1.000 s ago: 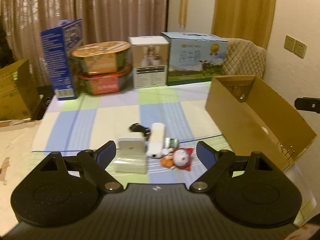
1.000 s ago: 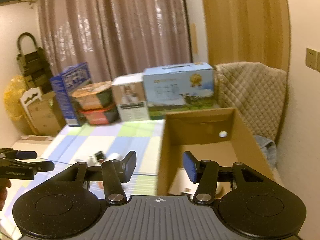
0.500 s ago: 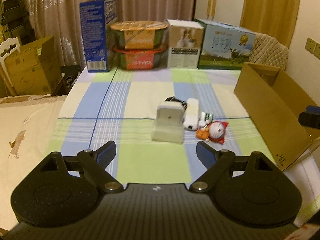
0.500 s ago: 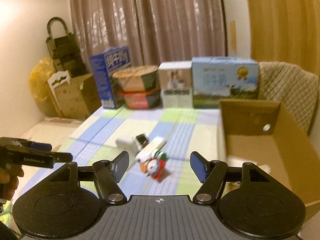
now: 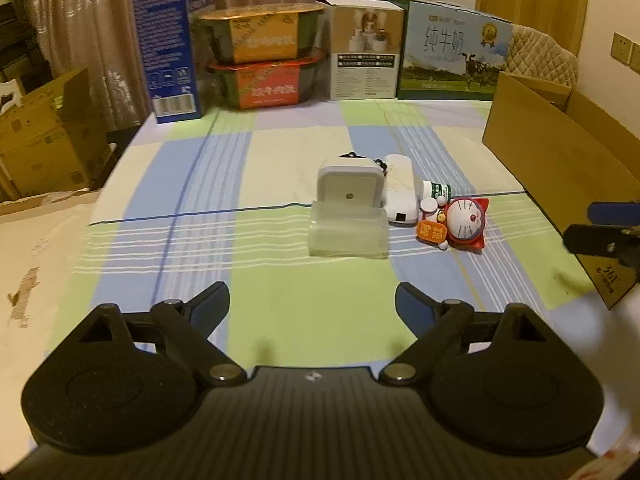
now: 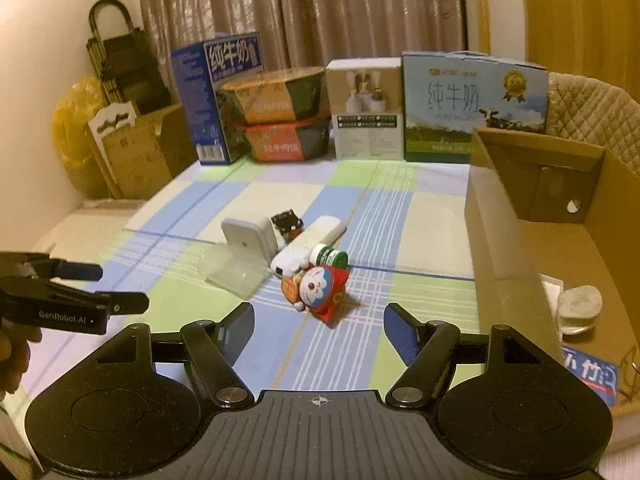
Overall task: Organize rigid objects
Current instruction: 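Move both grippers back over the remaining objects on the table, then close the right gripper on the red Doraemon figure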
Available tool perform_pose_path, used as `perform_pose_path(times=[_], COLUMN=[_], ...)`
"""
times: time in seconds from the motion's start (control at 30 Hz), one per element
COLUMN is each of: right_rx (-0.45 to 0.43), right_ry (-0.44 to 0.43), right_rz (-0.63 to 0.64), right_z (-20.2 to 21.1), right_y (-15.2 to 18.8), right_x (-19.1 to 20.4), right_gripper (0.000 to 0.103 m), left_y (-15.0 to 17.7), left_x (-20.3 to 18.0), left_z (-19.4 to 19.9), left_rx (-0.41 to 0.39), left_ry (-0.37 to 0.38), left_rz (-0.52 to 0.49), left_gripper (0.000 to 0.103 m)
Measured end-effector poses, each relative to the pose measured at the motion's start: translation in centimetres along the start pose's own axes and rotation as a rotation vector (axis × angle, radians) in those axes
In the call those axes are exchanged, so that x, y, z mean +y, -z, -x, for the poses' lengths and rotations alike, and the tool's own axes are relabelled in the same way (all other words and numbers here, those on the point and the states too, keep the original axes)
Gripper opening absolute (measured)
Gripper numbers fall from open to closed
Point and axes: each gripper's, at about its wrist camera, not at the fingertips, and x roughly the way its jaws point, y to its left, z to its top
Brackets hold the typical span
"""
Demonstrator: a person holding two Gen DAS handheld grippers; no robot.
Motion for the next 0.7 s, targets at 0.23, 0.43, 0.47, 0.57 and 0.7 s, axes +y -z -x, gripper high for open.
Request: perform_pose_path(times=[0.23, 0.43, 0.47, 0.57, 0.7], right_rx=[0.029, 0.036, 0.038, 0.042, 0.048], right_ry=[-0.018, -0.019, -0.026, -0.043, -0.043], right_rz=[0.092, 0.13, 0.134, 0.148, 0.158], right_z=[-3.4, -6.3, -6.7, -7.9, -9.4], right_y=[0.5, 0.3, 0.2, 0.0, -0.2], right_x=[-0.2, -0.4, -0.4, -0.4, -0.7], right_gripper=[0.069, 0.069, 0.069, 0.069, 0.069], left_y=[-0.6, -1.9, -2.0, -2.3, -2.5], left_x=[-0.4, 0.3, 0.4, 0.5, 0.9], left_z=[-2.7, -4.2, -4.5, -5.1, -5.8], left_rx=[0.012, -0.005, -0.003, -0.001, 0.003], left_ry=[0.029, 0.041, 0.04, 0.039, 0.041], left_rz=[-0.025, -0.003, -0.002, -0.006, 0.007], left_gripper=[0.092, 0.093, 0.093, 0.093, 0.093])
